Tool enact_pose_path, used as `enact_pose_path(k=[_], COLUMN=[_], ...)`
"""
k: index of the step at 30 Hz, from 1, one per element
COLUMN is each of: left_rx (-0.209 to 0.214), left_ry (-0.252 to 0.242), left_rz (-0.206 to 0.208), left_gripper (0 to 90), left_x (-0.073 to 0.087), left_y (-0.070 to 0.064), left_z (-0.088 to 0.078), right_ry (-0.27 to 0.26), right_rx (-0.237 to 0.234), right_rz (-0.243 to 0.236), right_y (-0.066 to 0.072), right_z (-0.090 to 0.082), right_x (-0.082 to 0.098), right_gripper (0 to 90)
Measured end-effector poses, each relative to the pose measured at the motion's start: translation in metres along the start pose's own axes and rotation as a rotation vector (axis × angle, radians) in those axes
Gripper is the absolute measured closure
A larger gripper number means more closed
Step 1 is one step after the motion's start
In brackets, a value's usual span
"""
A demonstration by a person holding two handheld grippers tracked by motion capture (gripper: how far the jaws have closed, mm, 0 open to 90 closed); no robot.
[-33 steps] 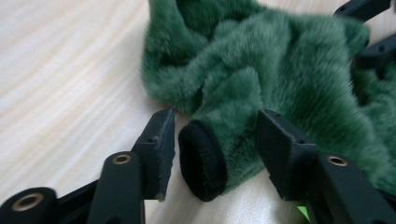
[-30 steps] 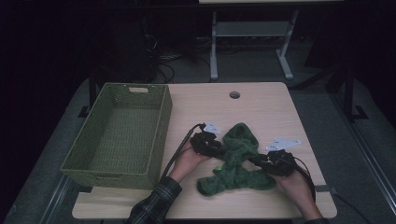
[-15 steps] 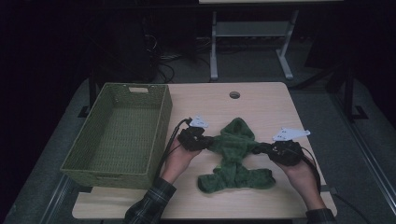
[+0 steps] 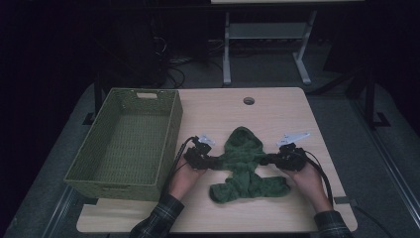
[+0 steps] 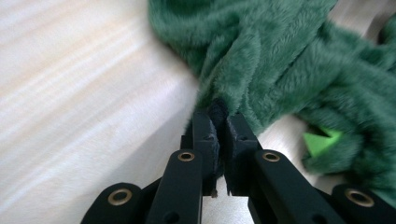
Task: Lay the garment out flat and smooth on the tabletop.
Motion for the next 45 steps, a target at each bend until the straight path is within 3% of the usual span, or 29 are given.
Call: enact_pose_path(k=[4, 5, 8, 10, 11, 12, 16, 21, 24, 27, 29, 33, 39, 45], left_rx=[0.001, 0.000, -0.018, -0.021, -0.021, -0.028, -0.047, -0.052, -0.047, -0.043, -0.032, -0.021, -0.033, -0.050], left_ry=[0.001, -0.007, -0.027, -0.065, -0.065, -0.095, -0.129, -0.126, -0.106, -0.096, -0.092, -0.101, -0.047, -0.037], left_rz=[0.013, 0.009, 0.007, 0.004, 0.004, 0.013, 0.033, 0.023, 0.000, -0.009, -0.033, -0.053, -0.016, 0.014], left_gripper=[81.0, 70.4, 59.4, 57.5, 56.5, 56.1, 54.4, 52.4, 52.5, 52.8, 52.7, 52.7, 52.9, 54.3], left_x=[-0.001, -0.002, -0.007, -0.013, -0.013, -0.020, -0.037, -0.049, -0.054, -0.054, -0.054, -0.054, -0.049, -0.049], left_y=[-0.003, -0.003, -0.002, -0.001, -0.001, -0.001, 0.002, 0.014, 0.026, 0.032, 0.040, 0.042, 0.040, 0.038], left_z=[0.004, 0.003, -0.005, -0.015, -0.015, -0.021, -0.027, -0.014, 0.006, 0.015, 0.029, 0.037, 0.051, 0.052], right_ry=[0.023, 0.028, 0.010, -0.039, -0.045, -0.054, -0.109, -0.107, -0.090, -0.089, -0.060, -0.059, -0.027, -0.016], right_rx=[0.003, 0.013, 0.003, 0.001, 0.004, 0.008, 0.007, 0.009, 0.003, 0.003, 0.002, -0.002, 0.005, 0.003], right_rz=[0.012, 0.004, 0.011, 0.031, 0.040, 0.045, 0.052, 0.050, 0.052, 0.045, 0.047, 0.050, 0.051, 0.078], right_y=[-0.001, 0.000, 0.000, -0.003, -0.004, -0.005, -0.012, -0.019, -0.023, -0.024, -0.025, -0.025, -0.028, -0.033], right_z=[0.006, 0.005, 0.000, -0.014, -0.019, -0.022, -0.033, -0.025, -0.008, 0.000, 0.011, 0.017, 0.026, 0.031], right_x=[0.004, 0.004, 0.002, -0.003, -0.005, -0.007, -0.020, -0.035, -0.050, -0.053, -0.055, -0.056, -0.049, -0.038], right_gripper=[79.0, 71.8, 65.4, 62.4, 61.2, 60.6, 62.4, 64.2, 64.5, 65.2, 64.8, 64.7, 64.2, 64.4])
Point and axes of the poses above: each handheld gripper's, and its own axes: z roughly forward along the jaws, x roughly out of its underside, y roughly to its left, the point moved 3 cm from there along z, roughly forward along the jaws, and after that the axes turned 7 degrees about -y, right-handed, at the moved point
